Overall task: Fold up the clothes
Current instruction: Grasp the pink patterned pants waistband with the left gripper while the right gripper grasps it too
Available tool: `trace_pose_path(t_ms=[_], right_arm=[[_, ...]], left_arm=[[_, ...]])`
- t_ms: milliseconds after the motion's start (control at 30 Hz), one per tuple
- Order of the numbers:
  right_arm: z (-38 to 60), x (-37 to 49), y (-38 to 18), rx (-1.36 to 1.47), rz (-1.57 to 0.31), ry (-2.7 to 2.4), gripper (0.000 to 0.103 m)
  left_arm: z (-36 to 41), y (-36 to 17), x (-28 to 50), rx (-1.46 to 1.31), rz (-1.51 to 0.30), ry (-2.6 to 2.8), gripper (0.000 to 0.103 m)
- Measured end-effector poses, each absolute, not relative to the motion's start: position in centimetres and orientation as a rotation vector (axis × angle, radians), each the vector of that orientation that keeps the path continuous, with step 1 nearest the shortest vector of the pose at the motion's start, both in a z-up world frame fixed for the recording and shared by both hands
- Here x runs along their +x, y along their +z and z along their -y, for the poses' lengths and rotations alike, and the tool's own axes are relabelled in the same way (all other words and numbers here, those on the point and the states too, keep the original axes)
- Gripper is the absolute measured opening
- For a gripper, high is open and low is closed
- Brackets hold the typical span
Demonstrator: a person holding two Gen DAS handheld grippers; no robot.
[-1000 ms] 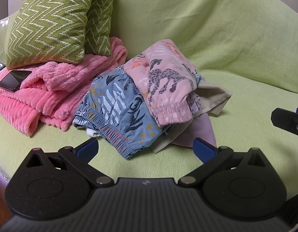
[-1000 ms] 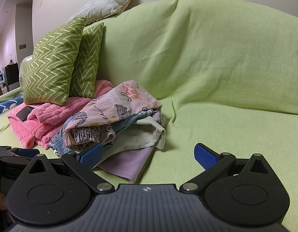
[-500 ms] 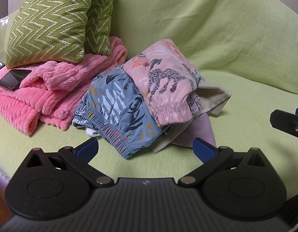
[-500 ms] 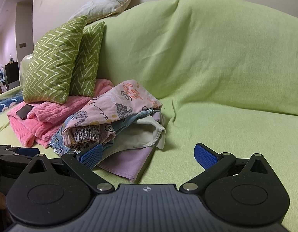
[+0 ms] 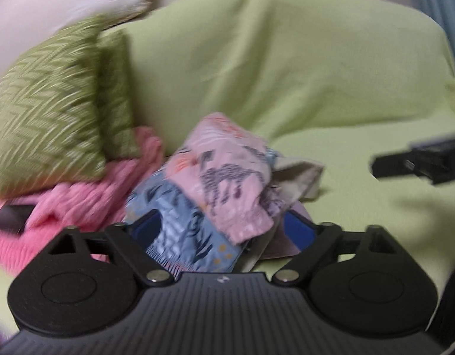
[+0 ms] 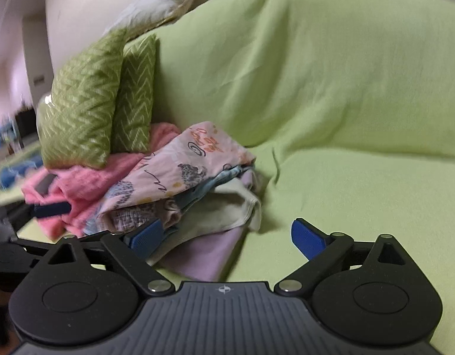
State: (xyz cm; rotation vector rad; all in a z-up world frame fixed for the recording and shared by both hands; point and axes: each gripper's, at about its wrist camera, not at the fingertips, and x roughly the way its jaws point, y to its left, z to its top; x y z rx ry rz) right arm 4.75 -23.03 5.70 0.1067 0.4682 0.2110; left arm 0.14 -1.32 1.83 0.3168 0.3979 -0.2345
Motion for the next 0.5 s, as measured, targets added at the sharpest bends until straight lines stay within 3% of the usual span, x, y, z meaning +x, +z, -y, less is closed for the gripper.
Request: trace_pose_path(t_ms=[67,100,133,200,300,500], right_arm=[[21.8,5.6,5.9,0.033,-0.474,0.324,0.096],[21.1,6.0,5.9,-0.02,-0.483,0.385,0.094],[20.4,6.3,5.9,-0.08,-0.492,0.447,0.093],[19.0,6.8,5.4,-0.194,-0.497,0.505,0.088],[17.5,7.7,4.8,-0.278,-0.501,0.563,0.078],[15.2,9.5,3.8,-0.242,-0.465,0.626,0.073]], left_arm=[[1.8,1.6,0.9,0.4,-0.392,-0.271,0.075],[2.1,1.5,1.2,0.442,-0.389,-0.289,0.064],[2.1,1.3,1.6,0.468,-0.395,-0.317,0.045],[1.5,1.3,2.2,0.478,-0.417,-0.367,0.023],[-0.2,1.8,3.0,0.419,-0.448,-0.457,0.022],[-4.7,3.5,4.9,0.183,-0.487,-0.596,0.018]])
